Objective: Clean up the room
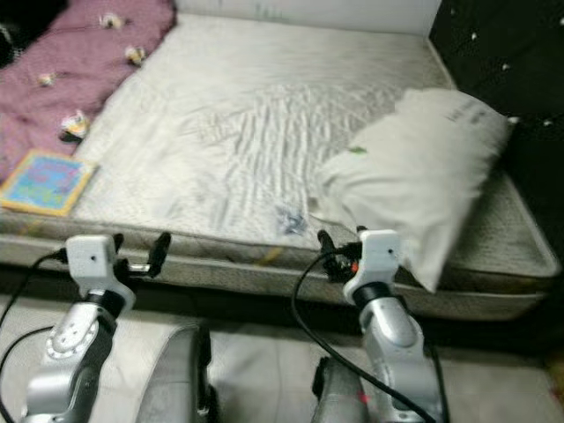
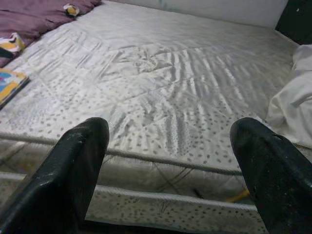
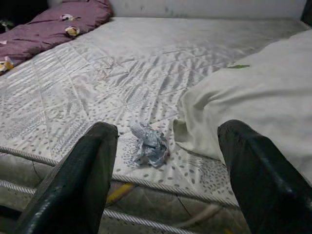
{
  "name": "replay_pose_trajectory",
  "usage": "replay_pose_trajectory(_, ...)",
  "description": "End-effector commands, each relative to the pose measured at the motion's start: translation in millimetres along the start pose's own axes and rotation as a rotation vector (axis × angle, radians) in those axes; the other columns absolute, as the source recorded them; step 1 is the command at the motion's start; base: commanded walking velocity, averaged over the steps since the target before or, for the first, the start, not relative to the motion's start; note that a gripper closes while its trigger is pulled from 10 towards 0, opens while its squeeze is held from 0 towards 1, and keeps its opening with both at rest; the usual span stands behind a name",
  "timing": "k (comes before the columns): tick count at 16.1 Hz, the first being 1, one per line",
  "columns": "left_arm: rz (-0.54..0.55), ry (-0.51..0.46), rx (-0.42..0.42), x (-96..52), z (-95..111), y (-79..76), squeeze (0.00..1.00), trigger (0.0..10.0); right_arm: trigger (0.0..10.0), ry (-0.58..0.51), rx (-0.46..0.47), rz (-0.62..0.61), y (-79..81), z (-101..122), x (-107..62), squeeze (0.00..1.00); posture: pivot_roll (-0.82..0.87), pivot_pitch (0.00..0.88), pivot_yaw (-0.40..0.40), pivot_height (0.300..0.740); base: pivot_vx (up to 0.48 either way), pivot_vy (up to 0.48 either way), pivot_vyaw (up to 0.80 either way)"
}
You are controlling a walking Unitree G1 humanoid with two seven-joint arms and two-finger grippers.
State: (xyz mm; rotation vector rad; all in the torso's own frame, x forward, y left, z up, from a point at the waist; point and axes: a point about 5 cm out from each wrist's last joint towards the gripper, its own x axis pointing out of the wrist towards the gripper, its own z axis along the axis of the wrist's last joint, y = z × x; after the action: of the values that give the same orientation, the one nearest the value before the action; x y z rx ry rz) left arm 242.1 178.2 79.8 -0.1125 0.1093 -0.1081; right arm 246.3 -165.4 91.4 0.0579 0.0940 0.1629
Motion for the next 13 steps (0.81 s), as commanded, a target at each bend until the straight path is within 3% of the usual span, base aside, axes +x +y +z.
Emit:
replay_pose_trajectory(1,-0.018,-0.017,0.007,1.6,4.6,-2.8,0.00,10.0,10.0,-0.005,0.003,-0.016,-3.4,0.8,-0.9,0.00,-0.04,0.035,-0.029,0.609,0.251,0.000,0.00)
replay_pose_trajectory(13,-0.028,-0.004,0.000,0.4,2.8,-2.6,0.00,10.0,10.0,-0.007,0.011,-0.027,-6.0,1.4,-0.1,0.00,-0.04,0.042,-0.032,0.609,0.269,0.000,0.00)
